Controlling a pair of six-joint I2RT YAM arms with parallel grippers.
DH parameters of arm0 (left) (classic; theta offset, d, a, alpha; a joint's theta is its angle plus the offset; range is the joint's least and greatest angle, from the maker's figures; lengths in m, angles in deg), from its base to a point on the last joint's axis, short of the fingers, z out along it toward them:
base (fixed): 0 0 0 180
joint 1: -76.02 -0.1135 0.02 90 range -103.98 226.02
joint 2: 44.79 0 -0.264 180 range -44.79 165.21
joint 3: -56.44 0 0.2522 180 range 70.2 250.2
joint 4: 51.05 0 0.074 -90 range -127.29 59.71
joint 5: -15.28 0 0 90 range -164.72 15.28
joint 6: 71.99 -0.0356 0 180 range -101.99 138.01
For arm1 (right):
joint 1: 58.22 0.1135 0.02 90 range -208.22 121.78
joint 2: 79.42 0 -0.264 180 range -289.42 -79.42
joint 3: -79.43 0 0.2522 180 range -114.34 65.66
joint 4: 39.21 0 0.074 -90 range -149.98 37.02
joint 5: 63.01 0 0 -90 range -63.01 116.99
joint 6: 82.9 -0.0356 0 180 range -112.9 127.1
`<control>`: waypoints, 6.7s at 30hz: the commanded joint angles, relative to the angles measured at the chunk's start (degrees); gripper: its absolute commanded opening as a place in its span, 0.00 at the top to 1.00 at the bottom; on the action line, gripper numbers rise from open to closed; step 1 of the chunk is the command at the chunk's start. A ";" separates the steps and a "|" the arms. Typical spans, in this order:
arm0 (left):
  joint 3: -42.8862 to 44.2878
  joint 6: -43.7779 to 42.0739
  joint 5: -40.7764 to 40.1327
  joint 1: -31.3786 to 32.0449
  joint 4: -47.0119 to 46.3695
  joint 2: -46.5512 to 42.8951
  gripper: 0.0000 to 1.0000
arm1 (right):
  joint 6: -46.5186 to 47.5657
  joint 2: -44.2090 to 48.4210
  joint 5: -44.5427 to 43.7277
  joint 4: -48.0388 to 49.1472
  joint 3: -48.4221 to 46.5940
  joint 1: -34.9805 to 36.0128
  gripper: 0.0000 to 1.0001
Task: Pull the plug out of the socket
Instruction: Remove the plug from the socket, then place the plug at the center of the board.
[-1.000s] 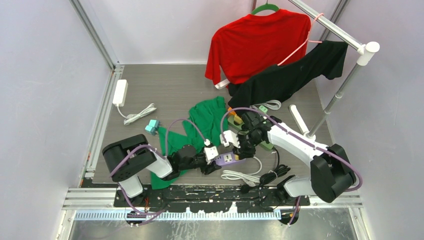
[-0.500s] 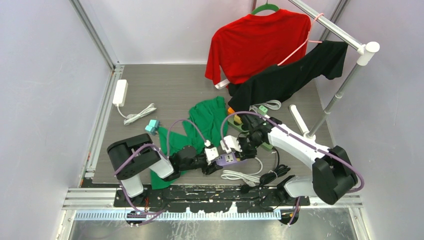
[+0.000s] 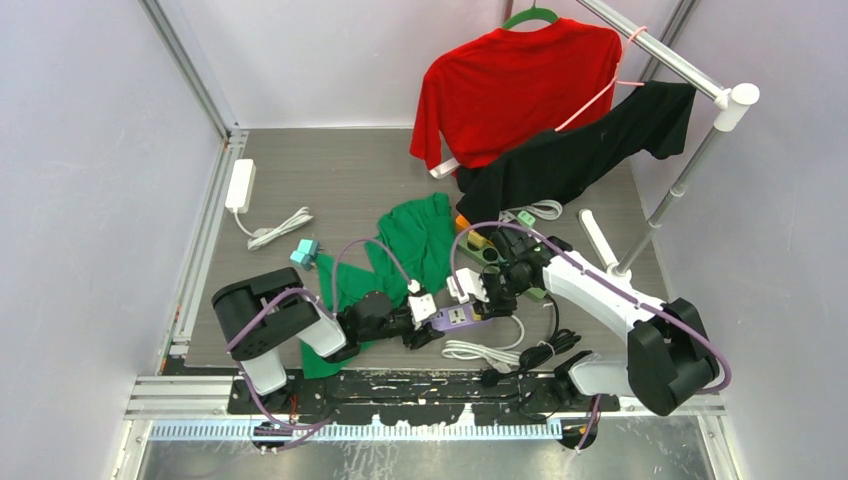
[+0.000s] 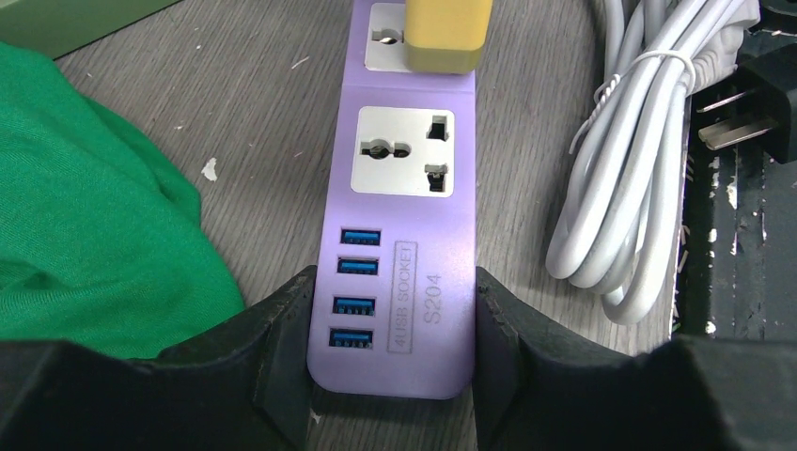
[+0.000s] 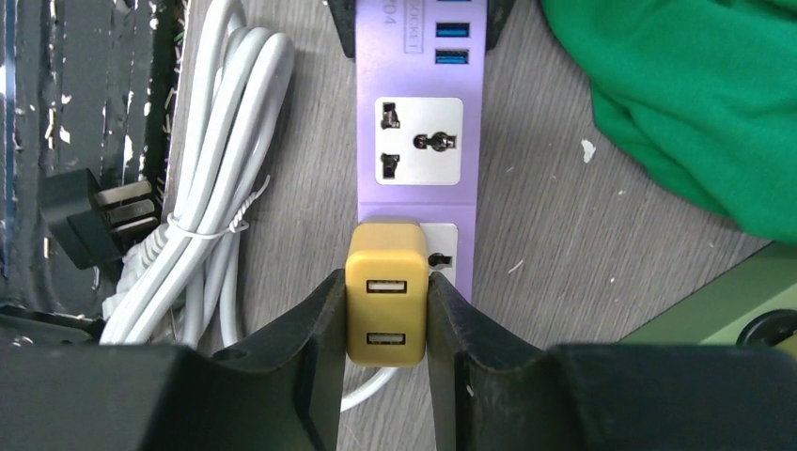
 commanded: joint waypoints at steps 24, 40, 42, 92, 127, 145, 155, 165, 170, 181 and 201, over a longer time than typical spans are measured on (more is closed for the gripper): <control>-1.26 -0.10 -3.42 1.08 -10.08 8.34 1.00 | 9.18 2.76 -3.44 -8.88 0.80 0.79 0.99; -1.06 -0.01 -4.07 1.40 -10.19 9.26 1.00 | -5.32 1.84 -7.05 3.76 0.01 7.58 0.99; -1.03 -0.07 -4.17 1.49 -10.17 9.43 1.00 | -4.71 2.98 -8.16 3.39 0.29 5.39 0.99; 0.50 -0.10 -5.46 1.47 -7.93 10.89 1.00 | 3.73 3.56 12.28 -8.04 -0.71 -0.36 0.99; 1.79 4.50 -10.08 1.46 -2.78 4.58 0.31 | -9.46 4.68 13.44 -8.77 -6.44 -3.82 0.99; 6.82 28.69 -6.40 1.39 34.95 -31.76 0.17 | -36.23 -6.39 14.08 -8.33 -15.63 -4.62 0.97; 15.16 44.47 -17.56 5.15 48.40 -36.55 0.22 | -43.89 -14.81 20.46 -11.60 -19.69 -4.66 0.95; 40.22 47.64 -54.67 21.45 82.99 -19.41 0.27 | -44.32 -17.49 20.55 -12.80 -20.93 -4.64 0.93; 46.40 48.01 -57.92 22.30 86.25 -12.82 0.34 | -44.35 -17.80 20.20 -12.89 -21.04 -4.66 0.93; 49.29 46.99 -57.49 22.21 81.83 -7.10 0.36 | -43.94 -17.89 20.63 -13.33 -21.22 -4.66 0.93; 49.06 48.70 -59.30 21.53 77.92 -3.48 0.52 | -43.23 -18.62 20.81 -14.32 -21.58 -4.66 0.91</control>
